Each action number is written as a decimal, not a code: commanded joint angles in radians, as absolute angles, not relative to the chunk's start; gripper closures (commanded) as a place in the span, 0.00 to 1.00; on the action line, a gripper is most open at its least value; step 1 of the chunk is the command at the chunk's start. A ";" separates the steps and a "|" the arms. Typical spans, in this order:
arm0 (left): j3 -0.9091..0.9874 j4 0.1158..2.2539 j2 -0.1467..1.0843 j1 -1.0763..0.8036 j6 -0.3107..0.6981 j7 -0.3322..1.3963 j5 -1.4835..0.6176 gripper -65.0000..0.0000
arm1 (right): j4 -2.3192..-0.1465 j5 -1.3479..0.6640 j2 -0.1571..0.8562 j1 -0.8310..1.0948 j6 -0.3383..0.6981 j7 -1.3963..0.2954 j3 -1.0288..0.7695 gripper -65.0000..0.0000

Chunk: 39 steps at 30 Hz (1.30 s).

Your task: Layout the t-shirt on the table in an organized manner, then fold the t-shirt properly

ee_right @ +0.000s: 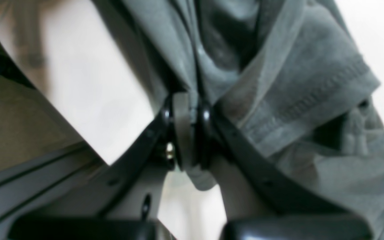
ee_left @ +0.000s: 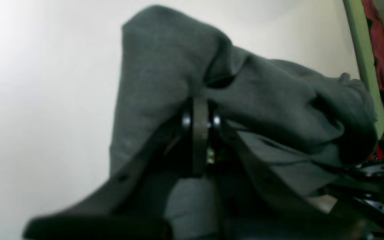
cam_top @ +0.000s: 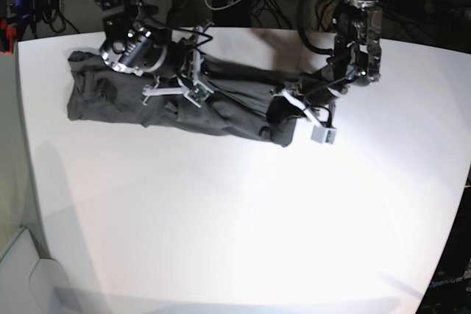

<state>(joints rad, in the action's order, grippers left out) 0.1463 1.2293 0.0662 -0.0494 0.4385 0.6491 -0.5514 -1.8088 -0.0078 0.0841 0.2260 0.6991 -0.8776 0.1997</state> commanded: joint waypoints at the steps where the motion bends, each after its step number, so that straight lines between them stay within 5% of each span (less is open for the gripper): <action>1: 0.154 1.204 0.088 -0.064 0.335 0.728 -0.410 1.00 | -1.831 0.007 0.105 0.239 0.698 -0.901 0.199 1.00; 24: 0.154 1.204 0.090 -0.067 0.335 0.728 -0.410 1.00 | -1.917 0.007 0.229 0.295 0.698 -0.900 0.193 1.00; 39: 0.154 1.204 0.090 -0.071 0.341 0.728 -0.410 1.00 | -2.034 0.002 0.174 0.288 0.698 -0.900 -0.002 1.00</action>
